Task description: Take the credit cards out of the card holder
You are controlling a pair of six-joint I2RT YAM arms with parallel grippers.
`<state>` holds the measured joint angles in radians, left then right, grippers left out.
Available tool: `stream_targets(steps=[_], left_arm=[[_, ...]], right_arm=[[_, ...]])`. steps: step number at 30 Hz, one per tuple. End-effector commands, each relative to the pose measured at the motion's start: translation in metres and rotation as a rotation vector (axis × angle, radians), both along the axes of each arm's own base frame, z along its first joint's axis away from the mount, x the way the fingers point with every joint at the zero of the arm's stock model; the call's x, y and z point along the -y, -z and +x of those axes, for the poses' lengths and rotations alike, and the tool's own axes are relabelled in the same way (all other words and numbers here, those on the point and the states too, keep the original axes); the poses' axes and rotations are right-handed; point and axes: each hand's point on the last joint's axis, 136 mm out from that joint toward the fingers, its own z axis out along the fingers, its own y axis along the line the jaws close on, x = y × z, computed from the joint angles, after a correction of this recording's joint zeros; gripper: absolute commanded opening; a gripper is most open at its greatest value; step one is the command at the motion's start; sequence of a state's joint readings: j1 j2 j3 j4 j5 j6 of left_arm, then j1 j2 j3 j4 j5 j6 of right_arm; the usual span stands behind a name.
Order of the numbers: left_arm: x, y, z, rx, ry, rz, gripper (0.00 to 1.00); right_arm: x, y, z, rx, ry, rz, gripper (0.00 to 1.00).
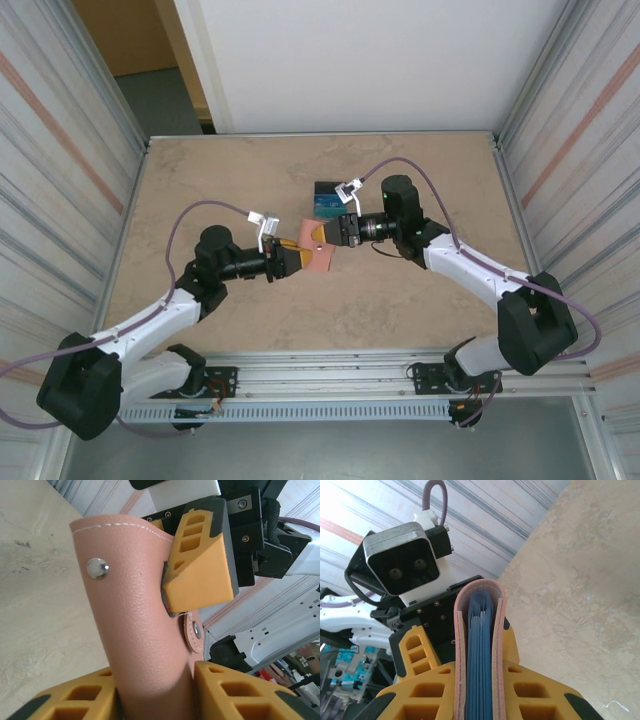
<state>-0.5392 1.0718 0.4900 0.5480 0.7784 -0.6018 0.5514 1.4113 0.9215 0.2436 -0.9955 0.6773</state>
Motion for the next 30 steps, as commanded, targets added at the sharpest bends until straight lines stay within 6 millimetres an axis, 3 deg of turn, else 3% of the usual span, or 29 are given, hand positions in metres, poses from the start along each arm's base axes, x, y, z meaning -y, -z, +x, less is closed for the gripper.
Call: stream_targets(steps=[1,6,11,18,22,30], left_arm=[[0.007,-0.019,-0.011,0.074,0.07,-0.028,0.31],[0.008,-0.015,-0.011,0.074,0.062,-0.014,0.21],[0.001,-0.002,0.003,0.076,-0.045,0.031,0.12],[-0.028,0.021,0.032,0.09,-0.327,0.137,0.07],[-0.042,0.03,0.044,0.083,-0.435,0.177,0.06],[-0.043,0.037,0.057,0.053,-0.482,0.191,0.06]], right_arm=[[-0.002,-0.017,-0.004,0.075,-0.018,0.034,0.09],[-0.001,-0.015,0.002,0.081,0.014,0.016,0.13],[0.009,0.004,0.017,0.085,0.149,-0.138,0.38],[0.055,0.036,0.049,0.076,0.513,-0.431,0.56],[0.057,0.04,0.046,0.113,0.582,-0.517,0.53],[0.011,0.04,0.032,0.125,0.496,-0.524,0.39]])
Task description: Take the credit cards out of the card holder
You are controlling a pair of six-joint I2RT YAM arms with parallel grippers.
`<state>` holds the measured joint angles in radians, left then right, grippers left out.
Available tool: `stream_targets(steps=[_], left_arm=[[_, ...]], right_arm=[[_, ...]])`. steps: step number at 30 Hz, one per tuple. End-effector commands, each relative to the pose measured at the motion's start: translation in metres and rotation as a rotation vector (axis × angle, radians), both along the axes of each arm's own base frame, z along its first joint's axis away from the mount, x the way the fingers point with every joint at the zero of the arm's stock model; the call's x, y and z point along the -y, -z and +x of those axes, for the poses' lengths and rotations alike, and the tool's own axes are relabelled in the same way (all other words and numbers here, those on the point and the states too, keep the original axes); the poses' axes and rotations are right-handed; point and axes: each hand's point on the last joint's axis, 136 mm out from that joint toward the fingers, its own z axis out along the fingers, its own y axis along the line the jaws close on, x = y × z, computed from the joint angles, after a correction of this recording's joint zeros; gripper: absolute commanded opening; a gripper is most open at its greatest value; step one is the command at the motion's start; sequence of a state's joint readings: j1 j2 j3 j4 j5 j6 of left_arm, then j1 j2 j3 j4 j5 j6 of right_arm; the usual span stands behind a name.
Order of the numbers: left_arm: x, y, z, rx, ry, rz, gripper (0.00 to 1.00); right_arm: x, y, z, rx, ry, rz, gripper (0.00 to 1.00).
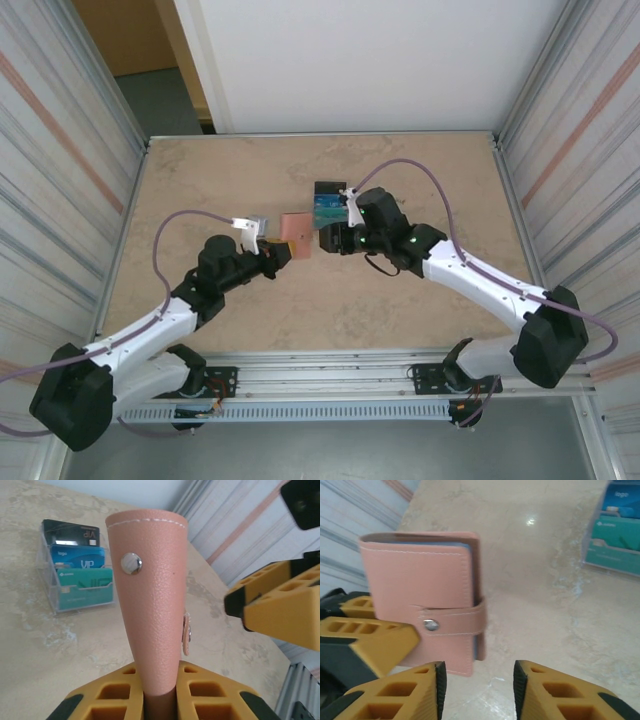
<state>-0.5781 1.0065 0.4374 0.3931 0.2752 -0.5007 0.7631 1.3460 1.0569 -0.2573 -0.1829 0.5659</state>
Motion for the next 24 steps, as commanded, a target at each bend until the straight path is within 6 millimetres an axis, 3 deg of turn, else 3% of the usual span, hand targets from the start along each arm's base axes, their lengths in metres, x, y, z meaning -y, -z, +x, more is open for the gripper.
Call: stream_targets(steps=[1,6,11,24], left_arm=[[-0.002,-0.006,0.01,0.03,-0.047,-0.004,0.06],[-0.002,0.001,0.013,0.001,-0.062,-0.008,0.06],[-0.001,0.004,0.015,-0.009,-0.065,-0.009,0.06],[0.004,0.007,0.015,-0.012,-0.044,-0.01,0.05]], right_arm=[[-0.011,-0.001,0.006,0.017,0.018,-0.04,0.38],[-0.037,0.004,0.002,-0.005,-0.037,-0.035,0.36],[-0.05,0.009,0.007,-0.017,-0.044,-0.031,0.34],[-0.062,0.017,0.017,-0.03,-0.037,-0.045,0.33]])
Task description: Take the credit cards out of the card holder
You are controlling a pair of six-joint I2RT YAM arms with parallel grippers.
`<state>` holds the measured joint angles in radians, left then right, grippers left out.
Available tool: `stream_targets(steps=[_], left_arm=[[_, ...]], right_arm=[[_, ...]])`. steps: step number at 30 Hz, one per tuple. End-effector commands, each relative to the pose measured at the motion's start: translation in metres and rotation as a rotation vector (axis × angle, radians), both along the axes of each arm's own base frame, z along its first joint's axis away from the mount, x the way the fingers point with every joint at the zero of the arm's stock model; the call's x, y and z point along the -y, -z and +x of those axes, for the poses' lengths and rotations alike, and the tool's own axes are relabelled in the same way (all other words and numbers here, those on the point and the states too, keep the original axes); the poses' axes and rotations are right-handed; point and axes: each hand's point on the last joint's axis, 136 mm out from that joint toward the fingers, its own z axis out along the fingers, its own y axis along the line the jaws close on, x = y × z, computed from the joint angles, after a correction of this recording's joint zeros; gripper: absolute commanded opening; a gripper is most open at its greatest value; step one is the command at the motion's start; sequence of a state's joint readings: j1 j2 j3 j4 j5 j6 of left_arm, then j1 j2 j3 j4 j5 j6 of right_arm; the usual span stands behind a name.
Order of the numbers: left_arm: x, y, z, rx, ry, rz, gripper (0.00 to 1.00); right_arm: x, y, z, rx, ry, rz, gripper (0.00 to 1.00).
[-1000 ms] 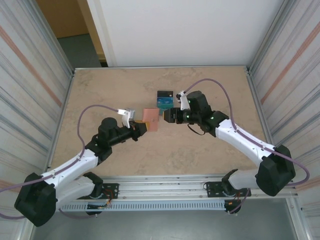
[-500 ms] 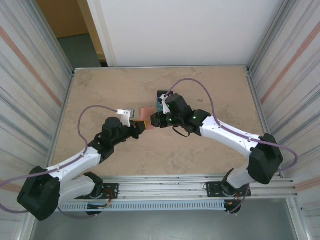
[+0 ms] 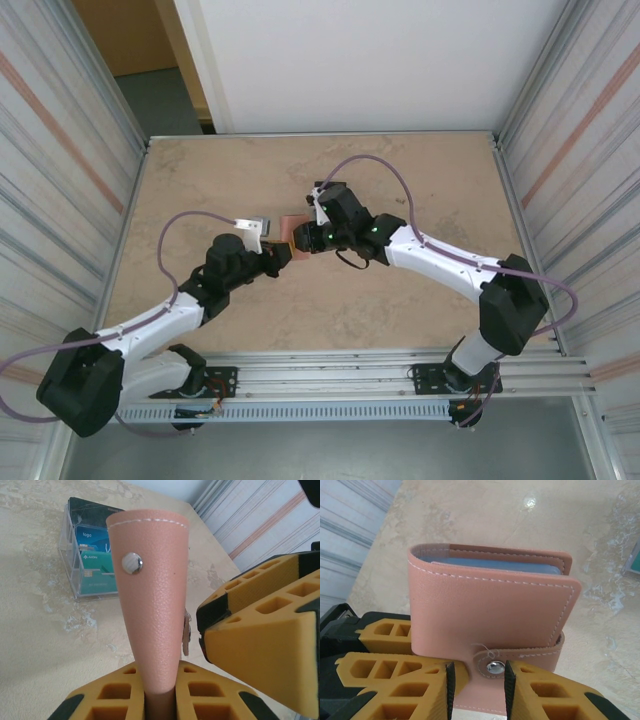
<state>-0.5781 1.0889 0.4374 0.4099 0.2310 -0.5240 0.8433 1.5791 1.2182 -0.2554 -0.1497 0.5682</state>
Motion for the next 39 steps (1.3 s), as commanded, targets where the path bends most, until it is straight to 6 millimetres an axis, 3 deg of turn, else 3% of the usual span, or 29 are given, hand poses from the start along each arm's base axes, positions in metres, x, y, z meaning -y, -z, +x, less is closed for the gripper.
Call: stream_targets(steps=[1,22,29,39], left_arm=[[0.006,-0.018,0.005,0.056,0.009,-0.045,0.06],[0.01,-0.03,0.006,0.073,0.017,-0.093,0.05],[0.009,-0.028,0.006,0.067,0.009,-0.09,0.05],[0.005,-0.027,0.006,0.064,-0.007,-0.083,0.05]], right_arm=[[-0.008,-0.008,0.006,0.003,0.017,0.018,0.33],[0.006,0.023,0.014,-0.033,0.091,-0.106,0.33],[0.009,0.019,0.015,-0.018,0.1,-0.104,0.2],[0.013,0.016,0.016,-0.002,0.116,-0.104,0.11]])
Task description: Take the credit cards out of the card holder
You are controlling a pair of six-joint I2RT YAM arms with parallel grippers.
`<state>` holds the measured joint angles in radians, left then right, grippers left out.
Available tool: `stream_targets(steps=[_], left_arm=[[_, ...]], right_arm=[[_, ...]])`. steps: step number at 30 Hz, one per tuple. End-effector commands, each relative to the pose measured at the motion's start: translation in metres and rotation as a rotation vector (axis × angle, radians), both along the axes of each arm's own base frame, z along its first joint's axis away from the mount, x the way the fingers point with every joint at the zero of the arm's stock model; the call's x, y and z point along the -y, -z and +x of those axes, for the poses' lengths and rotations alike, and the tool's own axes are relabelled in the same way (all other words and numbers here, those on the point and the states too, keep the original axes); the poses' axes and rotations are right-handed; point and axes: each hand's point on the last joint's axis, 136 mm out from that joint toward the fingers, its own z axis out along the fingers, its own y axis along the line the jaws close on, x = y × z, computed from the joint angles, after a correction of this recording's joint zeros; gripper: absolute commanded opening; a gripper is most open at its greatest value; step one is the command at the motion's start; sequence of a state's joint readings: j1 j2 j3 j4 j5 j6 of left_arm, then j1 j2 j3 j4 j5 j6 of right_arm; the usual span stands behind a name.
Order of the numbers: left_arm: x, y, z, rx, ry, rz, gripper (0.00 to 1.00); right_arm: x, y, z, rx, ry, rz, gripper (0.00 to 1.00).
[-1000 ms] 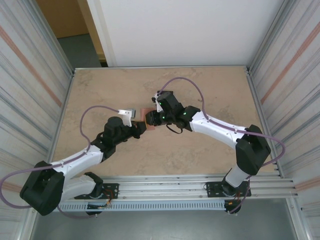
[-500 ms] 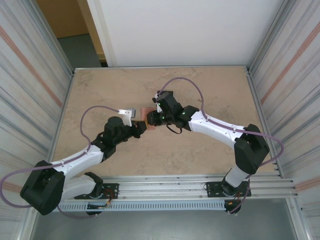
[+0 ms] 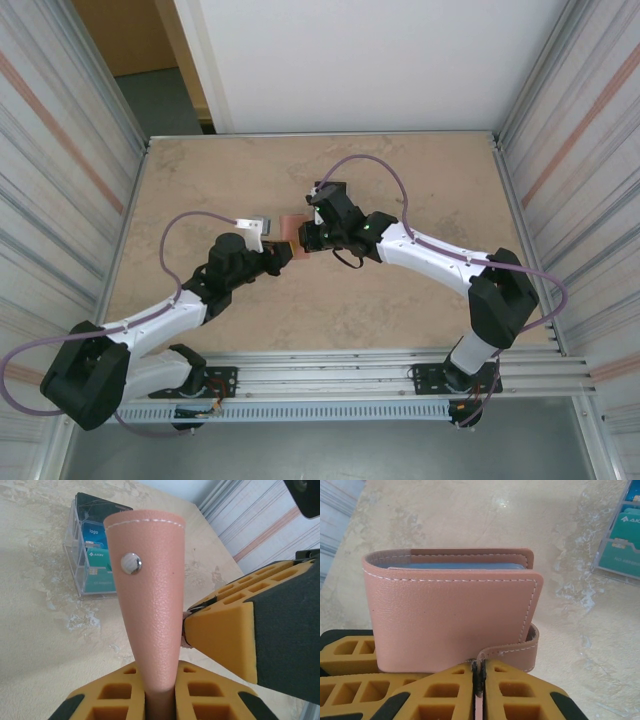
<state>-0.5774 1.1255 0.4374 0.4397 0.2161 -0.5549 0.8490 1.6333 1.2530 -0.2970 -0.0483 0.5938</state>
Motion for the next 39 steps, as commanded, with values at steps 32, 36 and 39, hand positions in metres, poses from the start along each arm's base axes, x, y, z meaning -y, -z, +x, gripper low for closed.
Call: stream_targets(steps=[32,36,39], left_arm=[[0.008,-0.063,-0.016,0.134,0.139,-0.146,0.01],[0.011,-0.073,-0.023,0.15,0.194,-0.17,0.0],[0.013,-0.078,-0.028,0.156,0.227,-0.182,0.0]], right_arm=[[0.052,-0.02,0.011,0.1,0.095,0.058,0.23],[0.054,-0.028,0.011,0.107,0.069,0.149,0.28],[0.051,-0.036,0.008,0.109,0.024,0.238,0.34]])
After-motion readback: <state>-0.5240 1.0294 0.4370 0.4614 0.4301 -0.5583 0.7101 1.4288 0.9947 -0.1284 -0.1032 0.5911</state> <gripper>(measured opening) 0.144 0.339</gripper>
